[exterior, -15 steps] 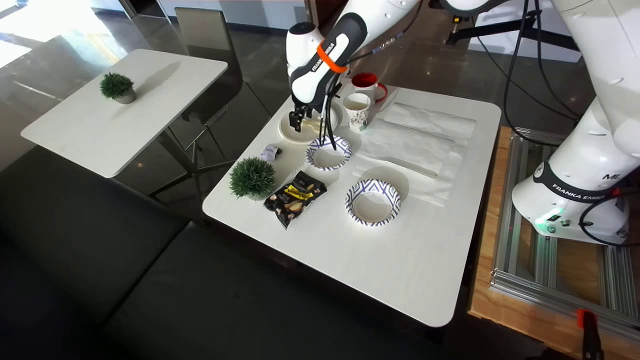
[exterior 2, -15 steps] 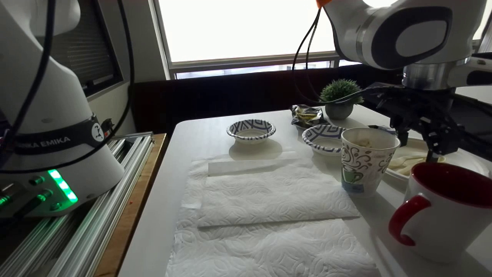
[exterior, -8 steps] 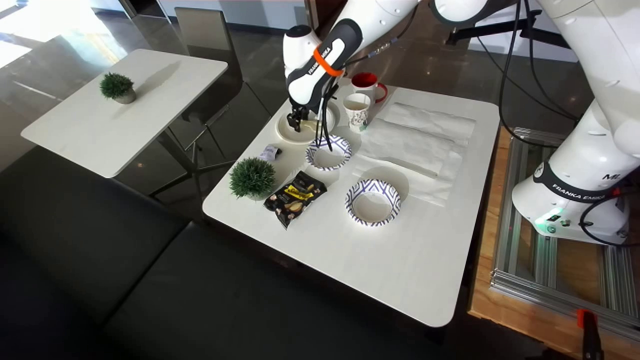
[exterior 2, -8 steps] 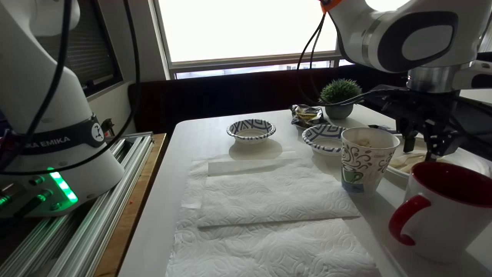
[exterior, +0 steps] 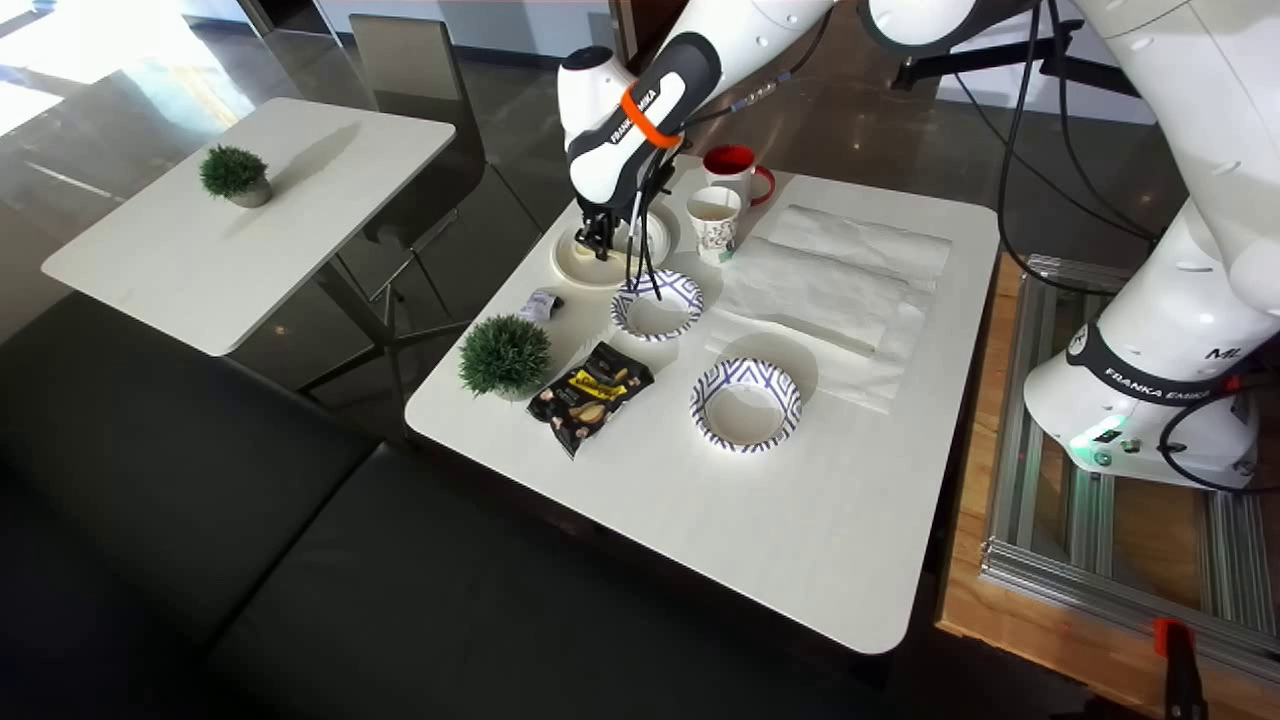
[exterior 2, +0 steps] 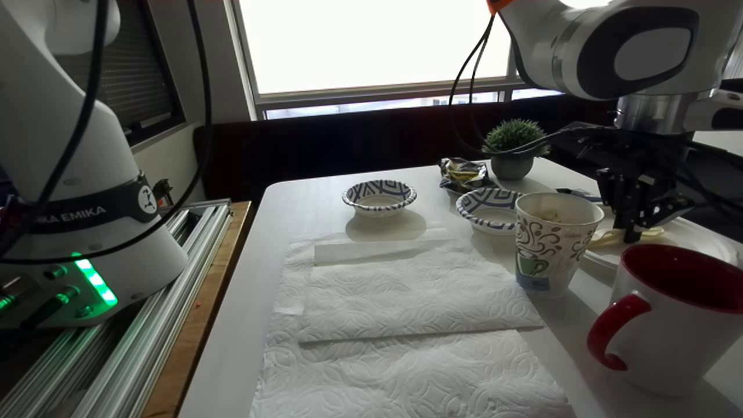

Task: Put the white fork and spoon on the white napkin.

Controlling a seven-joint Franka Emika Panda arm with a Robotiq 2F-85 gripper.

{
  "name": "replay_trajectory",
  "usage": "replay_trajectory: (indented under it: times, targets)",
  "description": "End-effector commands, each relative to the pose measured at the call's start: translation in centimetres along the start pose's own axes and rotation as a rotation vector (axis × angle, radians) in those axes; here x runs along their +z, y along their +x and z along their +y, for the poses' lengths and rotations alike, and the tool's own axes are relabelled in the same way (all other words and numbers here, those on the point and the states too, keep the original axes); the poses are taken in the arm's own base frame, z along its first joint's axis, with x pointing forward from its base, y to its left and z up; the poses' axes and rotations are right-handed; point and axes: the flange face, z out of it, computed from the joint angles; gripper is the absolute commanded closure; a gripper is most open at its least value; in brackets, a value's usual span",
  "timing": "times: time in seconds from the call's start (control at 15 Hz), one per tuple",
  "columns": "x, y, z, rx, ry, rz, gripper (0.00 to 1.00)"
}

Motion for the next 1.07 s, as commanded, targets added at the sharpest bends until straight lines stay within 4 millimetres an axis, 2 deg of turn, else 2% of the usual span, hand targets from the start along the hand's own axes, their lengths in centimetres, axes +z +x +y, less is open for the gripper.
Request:
replay_trajectory:
  times: [0.0,0.13,0.27,0.4,0.6,0.8,1.0]
  targets:
    - [-0.5,0.4,0.0,0.010,-0.007,-0.019,0.96]
    - [-1.4,0.7,-0.1,0.019,-0.018,-0.009,0.93]
    - [-3.6,1.1,-0.4,0.046,-0.019,0.005,0.93]
    - [-6.5,1.2,-1.0,0.058,0.000,0.017,0.93]
    - [-11.3,0.8,-3.3,0.011,0.056,0.024,0.93]
    - [-15.1,-1.0,-6.6,-0.061,0.079,0.025,0.93]
    - [-18.0,-3.9,-9.8,-0.198,0.173,-0.012,0.93]
